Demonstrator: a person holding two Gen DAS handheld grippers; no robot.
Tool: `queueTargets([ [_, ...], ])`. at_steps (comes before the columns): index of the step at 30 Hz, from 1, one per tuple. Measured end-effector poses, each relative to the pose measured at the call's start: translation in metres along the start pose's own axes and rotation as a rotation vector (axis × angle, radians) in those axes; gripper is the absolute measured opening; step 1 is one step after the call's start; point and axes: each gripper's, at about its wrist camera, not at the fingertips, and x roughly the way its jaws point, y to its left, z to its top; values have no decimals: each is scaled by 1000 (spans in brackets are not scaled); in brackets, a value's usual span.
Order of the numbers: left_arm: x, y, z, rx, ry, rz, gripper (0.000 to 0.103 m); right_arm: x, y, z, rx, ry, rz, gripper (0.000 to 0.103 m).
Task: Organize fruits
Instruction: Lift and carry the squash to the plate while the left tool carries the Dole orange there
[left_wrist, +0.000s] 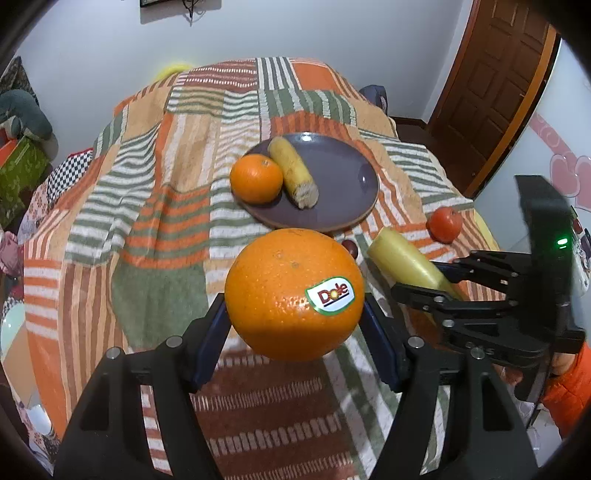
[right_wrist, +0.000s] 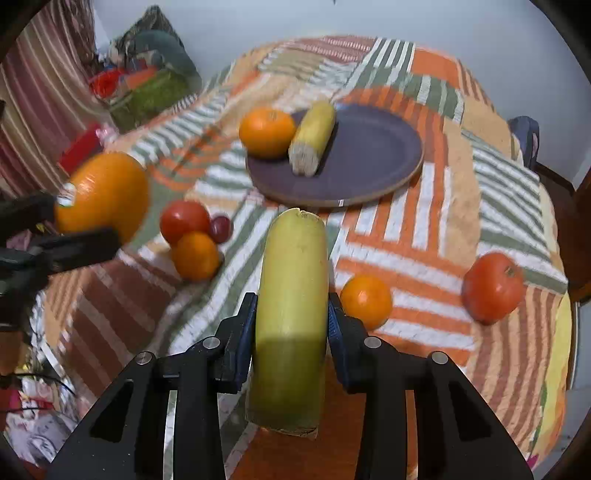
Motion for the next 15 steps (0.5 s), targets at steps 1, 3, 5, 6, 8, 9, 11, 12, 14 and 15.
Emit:
queueTargets([
  [1, 0, -1, 3, 2, -2, 0, 69, -5, -2, 4, 4, -15, 4, 33],
  [3, 2, -4, 12, 9, -10, 1, 69, -16, -4, 12, 1, -50, -3, 33],
  [5, 3, -7, 21, 17, -22, 2, 69, -24, -8, 20, 1, -79, -12, 33],
  [6, 4, -8, 25, 20, -28, 2, 69, -26, -10, 24, 2, -89, -13, 33],
  [8, 8, -9, 35, 20, -37, -4, 69, -30, -15, 33, 8, -113, -20, 33],
  [9, 10, -10, 40, 19, -38, -6, 69, -31, -17, 37, 11, -121, -25, 33],
  [11, 14, -11, 48, 21, -40, -6, 69, -30, -22, 45, 21, -134, -32, 33],
  [12, 17, -12, 52, 25, -41, -6, 69, -30, -26, 49, 28, -140, -34, 33],
  [14, 24, -14, 61, 33, -41, -5, 69, -28, -32, 57, 42, -151, -34, 33],
  [15, 27, -14, 64, 37, -41, -7, 69, -27, -35, 61, 47, -155, -36, 33],
])
